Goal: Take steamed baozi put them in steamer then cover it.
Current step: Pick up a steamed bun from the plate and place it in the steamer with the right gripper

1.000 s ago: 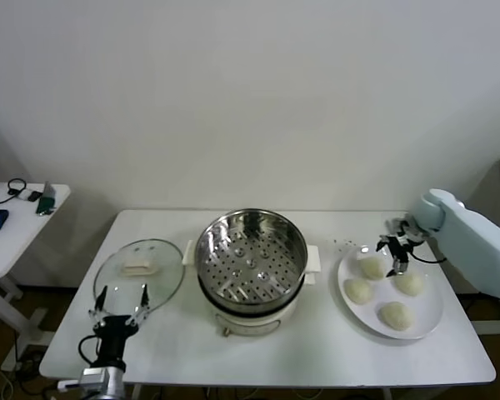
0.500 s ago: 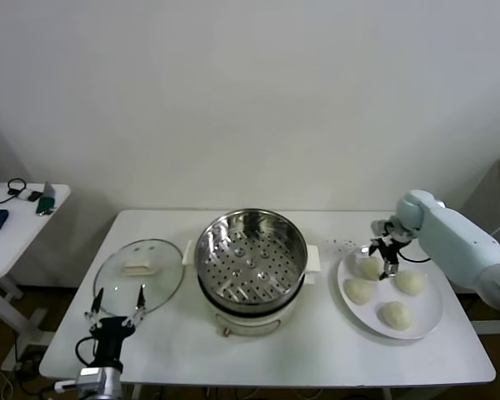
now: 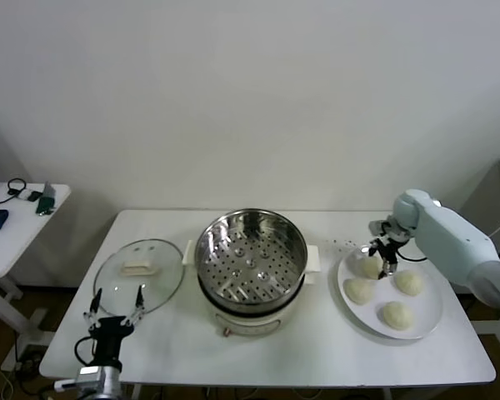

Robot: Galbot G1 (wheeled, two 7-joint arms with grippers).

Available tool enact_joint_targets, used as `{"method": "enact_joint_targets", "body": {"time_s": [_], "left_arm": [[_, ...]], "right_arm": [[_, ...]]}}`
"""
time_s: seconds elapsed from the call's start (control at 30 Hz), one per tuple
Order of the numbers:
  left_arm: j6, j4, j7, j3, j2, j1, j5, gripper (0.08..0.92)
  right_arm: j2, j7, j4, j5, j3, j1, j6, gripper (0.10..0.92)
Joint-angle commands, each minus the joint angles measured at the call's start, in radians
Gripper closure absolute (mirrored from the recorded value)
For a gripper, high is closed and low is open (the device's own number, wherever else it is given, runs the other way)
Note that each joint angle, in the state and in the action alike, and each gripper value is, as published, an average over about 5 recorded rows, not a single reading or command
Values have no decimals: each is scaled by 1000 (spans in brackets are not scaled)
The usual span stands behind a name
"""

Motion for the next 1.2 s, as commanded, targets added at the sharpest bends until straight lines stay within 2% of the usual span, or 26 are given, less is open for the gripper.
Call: {"method": "enact_joint_targets", "body": {"time_s": [0.03, 0.23, 0.47, 0.8, 1.03, 1.2], "left_arm": [[2, -1, -1, -1, 1, -1, -2, 177], [4, -4, -3, -5, 4, 1, -7, 177], [6, -7, -4, -3, 10, 7, -7, 177], [9, -18, -5, 8, 20, 14, -6, 177], [11, -25, -6, 13, 17, 21, 3, 177], [24, -55, -7, 6, 20, 25, -8, 177]], "right_arm": [[8, 0, -11, -3, -4, 4, 0, 320], [-25, -18, 71, 26, -92, 96, 37, 328], [-59, -39, 294, 128, -364, 391, 122, 330], [62, -59, 531, 229, -582, 725, 270, 330], [240, -57, 590, 160, -521, 716, 348, 330], [337, -59, 614, 46, -475, 642, 388, 330]]}}
